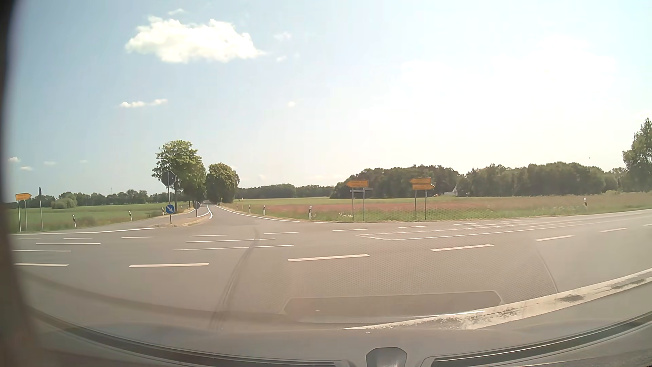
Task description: Follow the waypoints while adhering to traffic rules and regulations
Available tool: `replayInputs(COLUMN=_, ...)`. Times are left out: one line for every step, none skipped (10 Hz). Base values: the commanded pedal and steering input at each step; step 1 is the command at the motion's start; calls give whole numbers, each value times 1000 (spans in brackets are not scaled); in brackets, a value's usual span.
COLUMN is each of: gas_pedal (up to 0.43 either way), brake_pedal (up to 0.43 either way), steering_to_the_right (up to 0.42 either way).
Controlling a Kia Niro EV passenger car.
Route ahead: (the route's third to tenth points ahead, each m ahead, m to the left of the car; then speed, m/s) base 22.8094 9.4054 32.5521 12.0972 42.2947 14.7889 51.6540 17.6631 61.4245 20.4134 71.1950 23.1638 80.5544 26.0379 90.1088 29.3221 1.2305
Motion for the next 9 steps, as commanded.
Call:
replayInputs(gas_pedal=0, brake_pedal=354, steering_to_the_right=-49)
replayInputs(gas_pedal=0, brake_pedal=335, steering_to_the_right=-49)
replayInputs(gas_pedal=0, brake_pedal=323, steering_to_the_right=-49)
replayInputs(gas_pedal=0, brake_pedal=311, steering_to_the_right=-49)
replayInputs(gas_pedal=0, brake_pedal=134, steering_to_the_right=-49)
replayInputs(gas_pedal=0, brake_pedal=6, steering_to_the_right=-49)
replayInputs(gas_pedal=0, brake_pedal=6, steering_to_the_right=-48)
replayInputs(gas_pedal=0, brake_pedal=6, steering_to_the_right=-48)
replayInputs(gas_pedal=8, brake_pedal=6, steering_to_the_right=-48)
